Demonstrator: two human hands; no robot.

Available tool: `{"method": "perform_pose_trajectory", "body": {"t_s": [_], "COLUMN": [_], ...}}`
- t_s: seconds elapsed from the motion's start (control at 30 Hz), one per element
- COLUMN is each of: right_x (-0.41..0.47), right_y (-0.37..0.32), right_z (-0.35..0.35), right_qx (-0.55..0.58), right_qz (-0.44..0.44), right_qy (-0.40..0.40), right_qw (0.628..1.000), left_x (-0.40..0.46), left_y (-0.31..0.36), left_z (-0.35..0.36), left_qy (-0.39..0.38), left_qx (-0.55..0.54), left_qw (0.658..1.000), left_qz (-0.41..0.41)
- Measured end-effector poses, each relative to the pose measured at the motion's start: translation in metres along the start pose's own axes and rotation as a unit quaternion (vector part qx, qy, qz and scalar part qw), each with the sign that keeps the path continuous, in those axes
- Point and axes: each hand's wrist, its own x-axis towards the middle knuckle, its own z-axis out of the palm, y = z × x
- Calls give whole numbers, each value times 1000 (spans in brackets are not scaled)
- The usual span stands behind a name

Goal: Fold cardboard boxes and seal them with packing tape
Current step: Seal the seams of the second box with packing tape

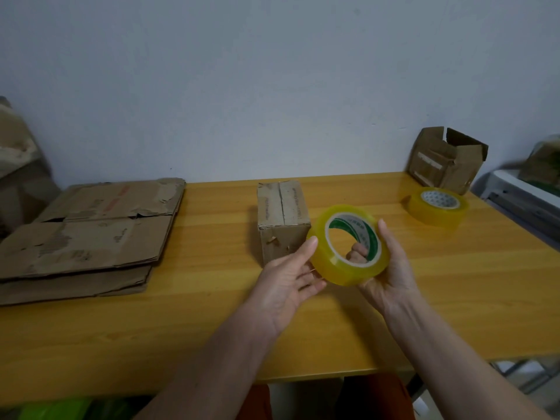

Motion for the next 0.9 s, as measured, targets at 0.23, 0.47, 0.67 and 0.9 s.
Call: {"method": "perform_pose_trajectory", "body": {"t_s": [0.23,0.47,0.67,0.9], "right_x": [6,-5,-18,-20], "right_y": [0,-12,-17,-14], "right_z": [-11,5,18,23], "right_qx": [-56,-127,-183,-175], "right_qz": [33,5,-23,-12], "right_qy": [-70,-96,-172,-204], "right_qw": [995,987,968,963], "left_x": [4,11,16,18], "left_y": [5,18,10,-4], "left_z": [1,-21,-22,-14], "left_qy": [-74,-80,-36,46], "left_qx": [-7,59,69,71], "left_qw": [997,994,995,992], "left_qz": [24,39,65,89]}}
